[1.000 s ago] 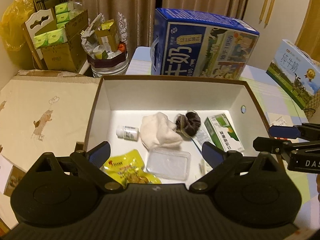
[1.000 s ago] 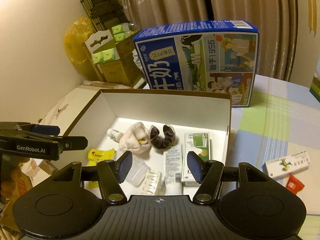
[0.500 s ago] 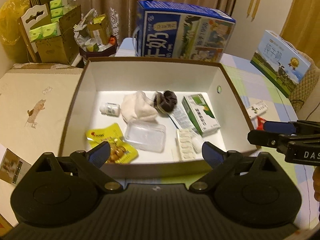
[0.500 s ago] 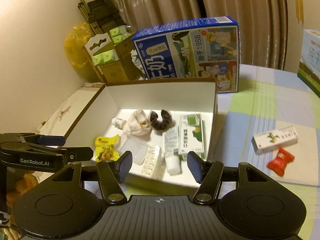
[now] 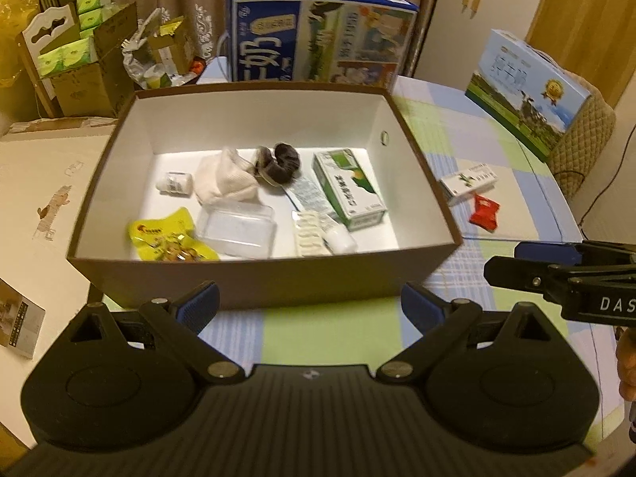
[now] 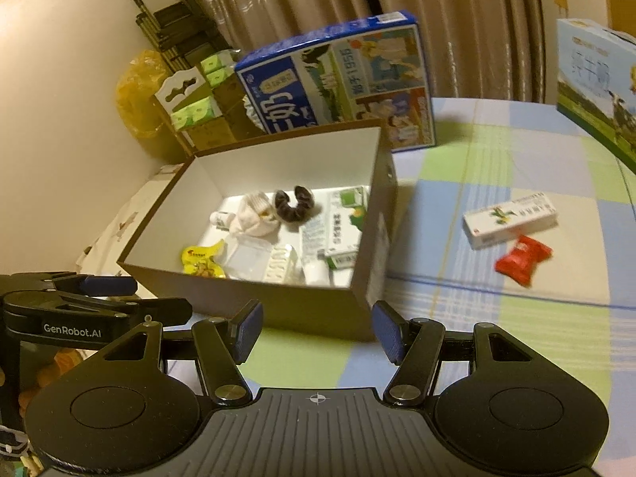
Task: Organize objects
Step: 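Move both tools away from the box toward the red packet and ointment box, then grasp the red candy packet with the left tool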
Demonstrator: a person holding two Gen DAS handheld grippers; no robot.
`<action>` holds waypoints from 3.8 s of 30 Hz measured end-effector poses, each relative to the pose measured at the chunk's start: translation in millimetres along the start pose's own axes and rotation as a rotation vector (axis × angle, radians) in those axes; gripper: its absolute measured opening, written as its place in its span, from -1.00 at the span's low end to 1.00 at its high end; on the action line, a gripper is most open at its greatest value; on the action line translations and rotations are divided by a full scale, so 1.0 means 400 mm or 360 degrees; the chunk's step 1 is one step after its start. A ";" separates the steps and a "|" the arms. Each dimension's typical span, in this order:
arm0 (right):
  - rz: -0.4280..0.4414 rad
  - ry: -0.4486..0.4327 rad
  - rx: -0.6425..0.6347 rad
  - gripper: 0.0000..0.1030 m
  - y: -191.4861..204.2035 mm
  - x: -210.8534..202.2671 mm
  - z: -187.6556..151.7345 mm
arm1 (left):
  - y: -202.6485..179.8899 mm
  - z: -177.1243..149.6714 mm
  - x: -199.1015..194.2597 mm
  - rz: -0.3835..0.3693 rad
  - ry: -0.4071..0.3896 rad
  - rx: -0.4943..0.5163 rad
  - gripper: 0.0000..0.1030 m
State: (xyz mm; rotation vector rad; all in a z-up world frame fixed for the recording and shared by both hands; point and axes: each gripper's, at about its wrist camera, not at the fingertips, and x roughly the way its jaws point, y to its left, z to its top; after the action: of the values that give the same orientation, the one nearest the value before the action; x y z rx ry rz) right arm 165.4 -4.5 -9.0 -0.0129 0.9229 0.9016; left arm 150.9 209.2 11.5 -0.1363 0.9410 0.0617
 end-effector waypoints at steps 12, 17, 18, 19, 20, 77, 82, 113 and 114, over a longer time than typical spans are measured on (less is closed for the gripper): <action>-0.0005 -0.0027 0.0177 0.13 -0.114 -0.095 -0.061 | -0.127 -0.044 0.004 -0.0036 0.0051 0.0052 0.87; 0.0009 -0.0018 0.0216 0.13 -0.158 -0.132 -0.081 | -0.180 -0.056 0.009 -0.0043 0.0069 0.0069 0.87; 0.0007 -0.0017 0.0218 0.13 -0.165 -0.138 -0.085 | -0.190 -0.058 0.010 -0.0046 0.0069 0.0071 0.87; 0.0004 -0.0013 0.0219 0.13 -0.173 -0.144 -0.088 | -0.202 -0.060 0.010 -0.0049 0.0070 0.0074 0.87; 0.0002 -0.0007 0.0218 0.13 -0.183 -0.150 -0.091 | -0.212 -0.061 0.011 -0.0051 0.0072 0.0078 0.87; -0.0509 0.0068 0.0512 0.13 -0.762 -0.098 -0.071 | -0.672 0.153 0.572 -0.0096 0.0165 0.0453 0.46; -0.0522 0.0084 0.0531 0.13 -0.789 -0.082 -0.072 | -0.668 0.163 0.619 -0.0087 0.0199 0.0458 0.19; -0.0161 -0.0044 -0.0073 -0.67 -0.730 0.182 0.185 | -0.487 0.157 0.517 0.0205 0.0048 -0.0021 -0.48; -0.0143 -0.0047 -0.0099 -0.68 -0.725 0.196 0.195 | -0.485 0.160 0.519 0.0208 0.0049 -0.0028 -0.48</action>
State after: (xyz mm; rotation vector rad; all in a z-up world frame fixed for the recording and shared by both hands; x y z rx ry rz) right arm 436.5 -110.9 -116.0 -0.0935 0.8599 0.8444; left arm 346.0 25.0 -102.0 -0.0919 0.9795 0.1890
